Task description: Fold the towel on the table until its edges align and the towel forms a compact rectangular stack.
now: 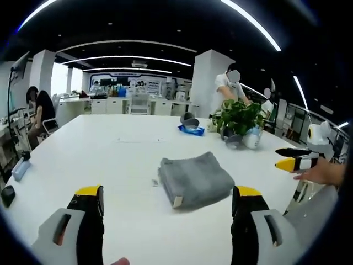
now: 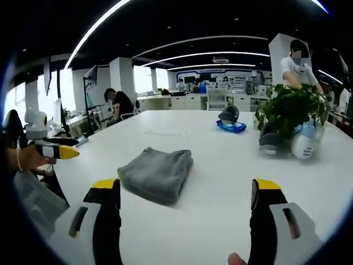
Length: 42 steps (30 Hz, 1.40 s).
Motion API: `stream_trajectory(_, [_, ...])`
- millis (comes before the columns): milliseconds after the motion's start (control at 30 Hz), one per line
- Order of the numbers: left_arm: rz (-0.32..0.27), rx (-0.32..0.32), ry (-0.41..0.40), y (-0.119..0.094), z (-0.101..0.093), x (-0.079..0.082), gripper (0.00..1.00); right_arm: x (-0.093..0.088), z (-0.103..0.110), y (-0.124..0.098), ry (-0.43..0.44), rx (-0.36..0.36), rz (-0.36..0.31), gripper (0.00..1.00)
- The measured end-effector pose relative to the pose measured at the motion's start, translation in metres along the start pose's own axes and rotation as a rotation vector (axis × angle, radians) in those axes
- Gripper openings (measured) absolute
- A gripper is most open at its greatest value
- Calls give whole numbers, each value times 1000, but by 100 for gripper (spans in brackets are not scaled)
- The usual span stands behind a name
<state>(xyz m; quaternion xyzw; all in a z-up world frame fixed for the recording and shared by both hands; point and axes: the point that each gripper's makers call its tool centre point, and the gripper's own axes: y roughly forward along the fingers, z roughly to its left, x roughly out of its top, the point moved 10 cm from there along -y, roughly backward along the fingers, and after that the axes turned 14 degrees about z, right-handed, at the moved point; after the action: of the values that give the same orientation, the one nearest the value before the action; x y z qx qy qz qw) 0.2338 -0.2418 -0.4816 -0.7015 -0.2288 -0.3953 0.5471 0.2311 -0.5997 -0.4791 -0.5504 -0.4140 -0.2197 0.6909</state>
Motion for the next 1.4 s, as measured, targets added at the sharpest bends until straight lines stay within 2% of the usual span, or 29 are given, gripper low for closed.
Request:
stream_trajectory(167, [20,-1,56,2,-5,-2,100,0,0,0,-5,2,0,99])
stream_trajectory(767, [47,2,89,4,-7,-4,100,-2,-2,-1,7,3,4,96])
stream_trajectory(1033, [45,19,99,4,-7,-5,99,-5,4,1,-8,41,28,95])
stream_trajectory(1133, [66,32,120,4,-7,-7,98,-8,9,0,-35,72,41,95])
stream_trajectory(1200, [46,42,136,2,-8,-5,98,-8,12,-2,-62,67,45,94])
stream_trajectory(1400, [34,46,120,1,-4,-4,97,-11,12,-1,-50,77,58,95])
